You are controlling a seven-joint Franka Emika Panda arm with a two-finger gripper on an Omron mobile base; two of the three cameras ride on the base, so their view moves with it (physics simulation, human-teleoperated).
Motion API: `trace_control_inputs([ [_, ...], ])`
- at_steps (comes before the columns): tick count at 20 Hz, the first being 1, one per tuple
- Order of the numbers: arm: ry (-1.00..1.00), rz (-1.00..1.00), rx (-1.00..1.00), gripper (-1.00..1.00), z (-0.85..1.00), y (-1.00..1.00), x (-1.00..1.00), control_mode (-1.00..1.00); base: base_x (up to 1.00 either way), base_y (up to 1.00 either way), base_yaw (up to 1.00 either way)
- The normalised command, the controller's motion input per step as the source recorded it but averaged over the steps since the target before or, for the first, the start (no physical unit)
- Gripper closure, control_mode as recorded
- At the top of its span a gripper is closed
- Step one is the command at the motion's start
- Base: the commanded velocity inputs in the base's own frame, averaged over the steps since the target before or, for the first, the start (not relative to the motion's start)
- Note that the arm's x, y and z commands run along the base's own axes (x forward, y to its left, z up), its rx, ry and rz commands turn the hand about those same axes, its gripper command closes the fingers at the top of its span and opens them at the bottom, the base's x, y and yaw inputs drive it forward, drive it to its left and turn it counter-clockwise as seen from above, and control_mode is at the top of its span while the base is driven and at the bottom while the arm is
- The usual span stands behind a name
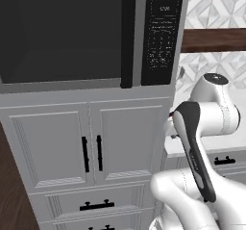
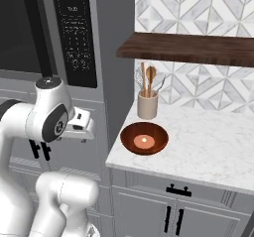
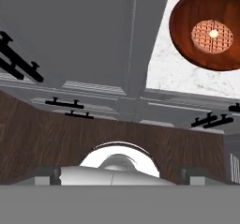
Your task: Open the microwave, place the bowl with waffle inside the microwave, then close the microwave door and turn it on.
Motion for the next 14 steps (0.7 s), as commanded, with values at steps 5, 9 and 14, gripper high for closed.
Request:
trace_control_inputs([
  [5, -0.17, 0.05, 0.00, -1.00, 0.07, -0.01, -0.18, -1.00, 0.00, 0.00, 0.00],
  [9, -0.27, 0.01, 0.00, -1.00, 0.48, 0.01, -0.21, -1.00, 0.00, 0.00, 0.00],
  [14, -0.19, 0.00, 0.00, -1.00, 0.64, 0.23, -0.11, -1.00, 0.00, 0.00, 0.00],
])
